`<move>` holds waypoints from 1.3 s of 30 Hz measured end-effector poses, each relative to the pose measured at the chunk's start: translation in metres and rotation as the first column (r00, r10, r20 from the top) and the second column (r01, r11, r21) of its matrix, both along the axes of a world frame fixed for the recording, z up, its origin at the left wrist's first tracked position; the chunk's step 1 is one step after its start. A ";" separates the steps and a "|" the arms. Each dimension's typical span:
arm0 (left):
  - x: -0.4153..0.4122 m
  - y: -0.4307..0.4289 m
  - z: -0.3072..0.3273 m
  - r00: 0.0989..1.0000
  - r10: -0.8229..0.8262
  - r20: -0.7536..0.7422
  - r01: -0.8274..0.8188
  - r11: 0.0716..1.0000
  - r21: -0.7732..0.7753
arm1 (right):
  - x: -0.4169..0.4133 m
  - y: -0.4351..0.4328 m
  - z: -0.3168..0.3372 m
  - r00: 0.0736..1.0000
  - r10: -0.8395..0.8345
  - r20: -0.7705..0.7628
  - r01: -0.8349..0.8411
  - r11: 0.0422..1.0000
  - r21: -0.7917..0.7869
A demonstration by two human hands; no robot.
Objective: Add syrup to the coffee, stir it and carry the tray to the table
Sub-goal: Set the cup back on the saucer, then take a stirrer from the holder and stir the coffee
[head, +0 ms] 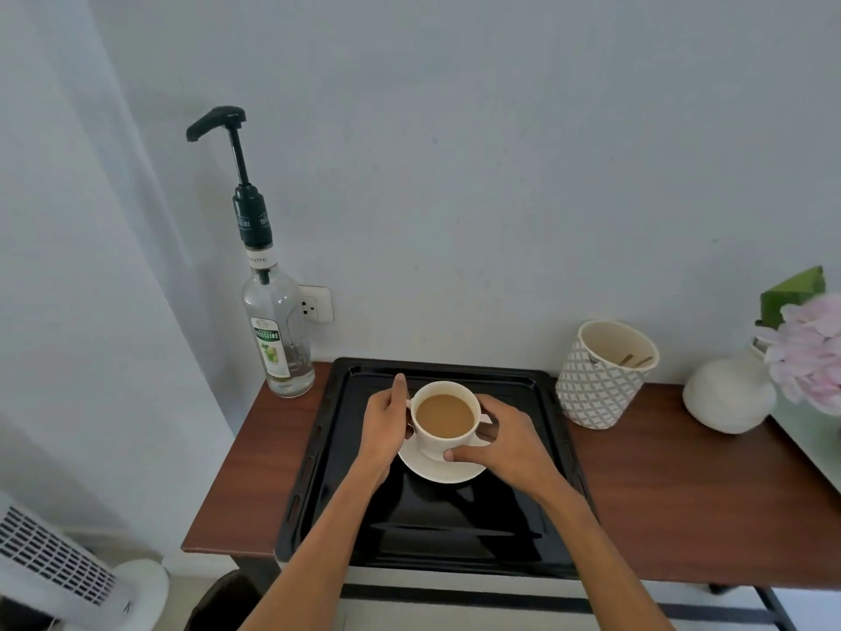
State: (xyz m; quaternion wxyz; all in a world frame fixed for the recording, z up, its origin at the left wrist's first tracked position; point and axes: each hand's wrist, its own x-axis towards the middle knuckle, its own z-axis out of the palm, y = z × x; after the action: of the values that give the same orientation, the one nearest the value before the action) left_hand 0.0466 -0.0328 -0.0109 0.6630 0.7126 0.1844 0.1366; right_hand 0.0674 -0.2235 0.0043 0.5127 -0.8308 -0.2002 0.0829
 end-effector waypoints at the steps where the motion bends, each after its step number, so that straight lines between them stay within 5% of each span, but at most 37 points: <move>1: 0.001 0.000 -0.004 1.000 0.003 -0.013 -0.003 1.000 0.003 | 0.001 0.000 -0.003 1.000 0.001 -0.004 -0.001 1.000 -0.004; 24: 0.020 -0.002 -0.015 0.998 0.001 -0.065 0.010 0.984 0.176 | 0.009 -0.019 -0.002 0.992 -0.037 -0.118 0.030 0.998 -0.059; 28: 0.021 -0.002 -0.014 0.997 0.002 -0.077 0.012 0.983 0.183 | 0.015 -0.047 0.030 0.982 -0.187 0.014 0.187 0.978 -0.088; 35: 0.022 0.000 -0.016 0.997 -0.012 -0.071 0.024 0.983 0.181 | 0.029 -0.109 0.085 0.704 -0.568 0.425 0.607 0.793 0.053; 39: 0.023 0.001 -0.018 0.996 -0.016 -0.085 0.030 0.985 0.170 | 0.038 -0.138 0.081 0.621 -0.657 0.427 0.737 0.675 -0.034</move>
State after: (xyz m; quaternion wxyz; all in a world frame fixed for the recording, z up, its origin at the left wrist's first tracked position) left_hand 0.0694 -0.0320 -0.0287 0.5926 0.7740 0.1913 0.1145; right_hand 0.1057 -0.3619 0.0850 0.3663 -0.8901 0.0542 -0.2657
